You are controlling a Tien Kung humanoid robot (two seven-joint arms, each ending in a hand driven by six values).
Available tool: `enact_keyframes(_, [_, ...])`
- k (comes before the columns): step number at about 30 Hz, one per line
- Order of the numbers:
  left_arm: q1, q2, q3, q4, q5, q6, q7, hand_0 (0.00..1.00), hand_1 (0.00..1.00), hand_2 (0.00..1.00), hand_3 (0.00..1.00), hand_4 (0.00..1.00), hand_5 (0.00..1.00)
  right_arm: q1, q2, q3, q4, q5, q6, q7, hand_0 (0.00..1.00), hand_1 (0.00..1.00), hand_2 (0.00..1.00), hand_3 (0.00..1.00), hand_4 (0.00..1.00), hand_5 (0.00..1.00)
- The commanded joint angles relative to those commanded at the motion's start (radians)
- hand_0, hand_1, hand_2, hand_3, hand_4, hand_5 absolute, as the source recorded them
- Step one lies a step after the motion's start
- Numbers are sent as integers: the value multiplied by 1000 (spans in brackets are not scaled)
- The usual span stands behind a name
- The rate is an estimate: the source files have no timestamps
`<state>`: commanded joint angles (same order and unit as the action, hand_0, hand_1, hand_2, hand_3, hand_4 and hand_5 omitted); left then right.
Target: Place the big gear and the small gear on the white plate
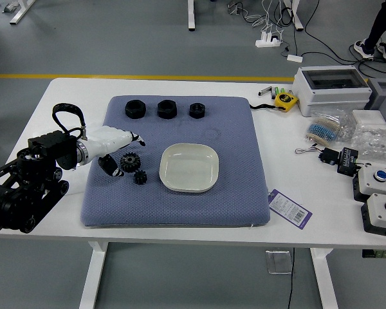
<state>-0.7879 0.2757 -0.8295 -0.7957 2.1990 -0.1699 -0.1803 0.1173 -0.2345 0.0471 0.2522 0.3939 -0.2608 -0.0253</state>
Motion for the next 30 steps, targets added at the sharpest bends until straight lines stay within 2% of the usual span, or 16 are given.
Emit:
enact_keyframes(5, [-5,-6,1,25,-5,16,-16,688,768,860,813,898,2,-1,0,3,0,-2,-1,-1,655,644,727,578,782,708])
enact_keyframes(6, [-6,-7,3,29,-6,18,-19,660,737,814,800,879,2,-1,1,3,0,-3,-1,-2,655,644,727,578,781,710])
enact_keyframes(17, [-6,-19,25,56,-21,24,-25,652,713,778,787,863,2,-6,1,12,1,-22,-2,-7,655,644,727,577,781,709])
enact_keyframes(18, [-6,-20,26,58,-24,26,-27,624,650,729,723,833,2,-6,1,13,1,-24,-2,-7,655,644,727,578,781,710])
enact_keyframes(24, [1,-26,26,67,-30,43,-41,624,650,729,723,833,2,-11,2,14,1,-25,-1,-7,655,644,727,578,781,710])
enact_keyframes(25, [2,-27,29,70,-32,45,-43,565,540,585,644,759,2,-11,2,15,1,-28,-2,-8,655,644,727,578,781,709])
enact_keyframes(29, [5,-28,39,71,-38,49,-45,565,540,585,644,759,2,-13,2,13,1,-26,0,-7,655,644,727,578,781,709])
enact_keyframes(30, [5,-28,42,70,-39,50,-46,503,461,510,572,683,2,-13,2,12,1,-24,0,-7,655,644,727,578,781,709])
